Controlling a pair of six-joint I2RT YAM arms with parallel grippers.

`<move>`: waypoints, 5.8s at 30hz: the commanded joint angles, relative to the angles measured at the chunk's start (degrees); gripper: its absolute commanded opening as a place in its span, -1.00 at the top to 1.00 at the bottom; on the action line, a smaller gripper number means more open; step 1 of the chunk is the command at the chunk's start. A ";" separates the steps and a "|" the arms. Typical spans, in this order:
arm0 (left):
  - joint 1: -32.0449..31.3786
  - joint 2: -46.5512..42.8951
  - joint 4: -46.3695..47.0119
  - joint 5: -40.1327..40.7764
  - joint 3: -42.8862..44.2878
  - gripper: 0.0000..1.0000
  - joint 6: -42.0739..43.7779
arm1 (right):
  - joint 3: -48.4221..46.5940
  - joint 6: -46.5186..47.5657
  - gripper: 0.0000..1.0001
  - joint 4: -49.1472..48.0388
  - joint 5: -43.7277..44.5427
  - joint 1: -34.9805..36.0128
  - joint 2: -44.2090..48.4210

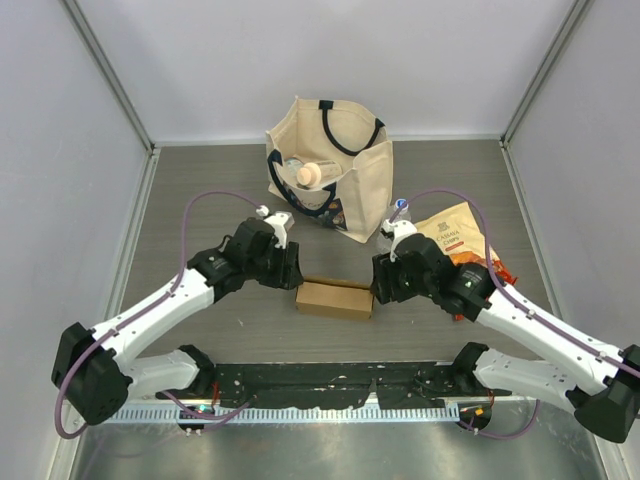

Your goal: Fold the paper box

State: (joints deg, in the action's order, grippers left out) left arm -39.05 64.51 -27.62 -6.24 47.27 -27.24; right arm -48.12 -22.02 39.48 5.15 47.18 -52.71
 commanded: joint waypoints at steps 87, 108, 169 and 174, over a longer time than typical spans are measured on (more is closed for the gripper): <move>-8.15 2.47 -5.25 5.80 2.57 0.97 -23.03 | 6.02 -20.25 0.98 -3.89 20.60 11.88 -5.48; -18.78 -1.41 -2.97 19.33 -1.04 0.96 -23.12 | 5.49 -26.76 -0.38 1.91 18.24 13.29 4.89; -34.07 0.79 -5.69 37.78 0.02 0.94 -32.43 | 41.17 -83.35 -0.09 -37.01 20.16 23.30 18.88; -37.32 1.05 -6.92 42.71 -0.07 0.96 -35.50 | 43.81 -87.48 -0.04 -44.92 26.13 24.71 13.95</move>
State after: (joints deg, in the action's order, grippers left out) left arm -73.91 65.04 -33.45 31.14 45.63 -58.76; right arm -6.61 -104.62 2.48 24.08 70.83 -35.57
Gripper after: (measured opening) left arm 0.032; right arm 0.530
